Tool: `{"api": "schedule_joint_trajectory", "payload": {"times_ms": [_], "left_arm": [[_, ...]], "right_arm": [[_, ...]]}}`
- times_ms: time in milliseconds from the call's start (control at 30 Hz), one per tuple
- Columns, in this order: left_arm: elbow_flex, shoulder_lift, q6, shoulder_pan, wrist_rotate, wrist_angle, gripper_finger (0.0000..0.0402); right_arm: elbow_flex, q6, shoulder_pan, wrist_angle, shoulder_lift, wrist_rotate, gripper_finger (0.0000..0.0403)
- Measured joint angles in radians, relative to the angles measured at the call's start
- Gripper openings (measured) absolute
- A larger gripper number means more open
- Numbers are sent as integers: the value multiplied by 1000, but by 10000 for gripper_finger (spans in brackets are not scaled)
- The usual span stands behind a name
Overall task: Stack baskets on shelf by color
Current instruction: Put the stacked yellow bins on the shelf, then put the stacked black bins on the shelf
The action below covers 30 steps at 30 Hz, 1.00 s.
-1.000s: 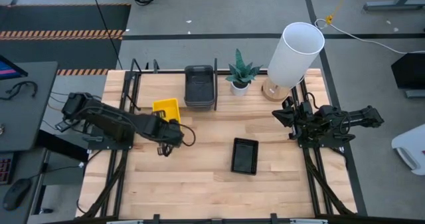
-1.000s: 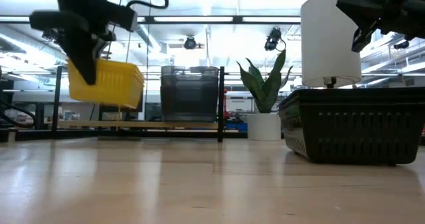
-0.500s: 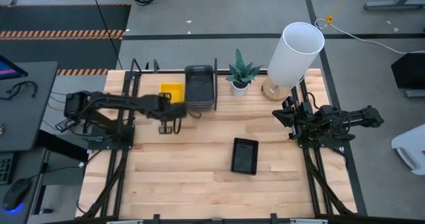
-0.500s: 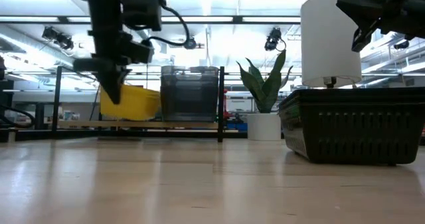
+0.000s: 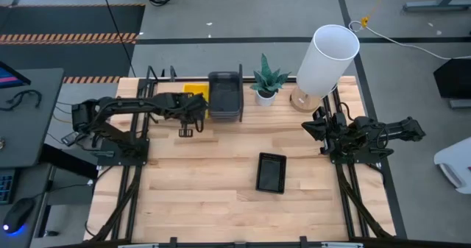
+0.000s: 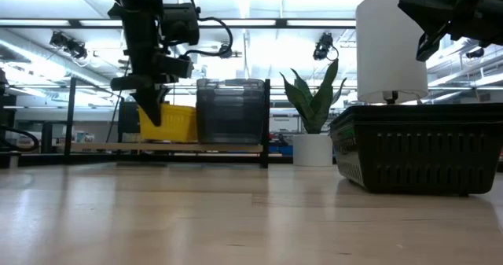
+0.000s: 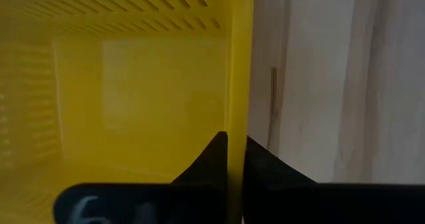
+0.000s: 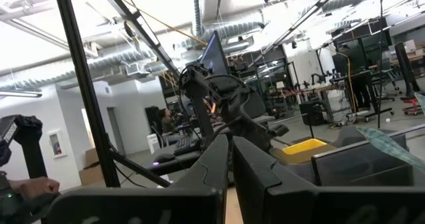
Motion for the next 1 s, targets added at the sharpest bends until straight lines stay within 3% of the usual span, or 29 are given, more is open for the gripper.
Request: {"api": "schedule_joint_trajectory", "payload": {"times_ms": [233,667,833,1000], "left_arm": [[0,0,-89,0,4,10,27],[1,-14,-188,-34,-19,7,207],[3,-67,-249,-104,-117,11,245],[3,-122,-306,-181,-172,32,259]], "right_arm": [[0,0,0,0,0,0,27],[0,0,0,0,0,0,27],[0,0,0,0,0,0,27],[0,0,0,0,0,0,27]]}}
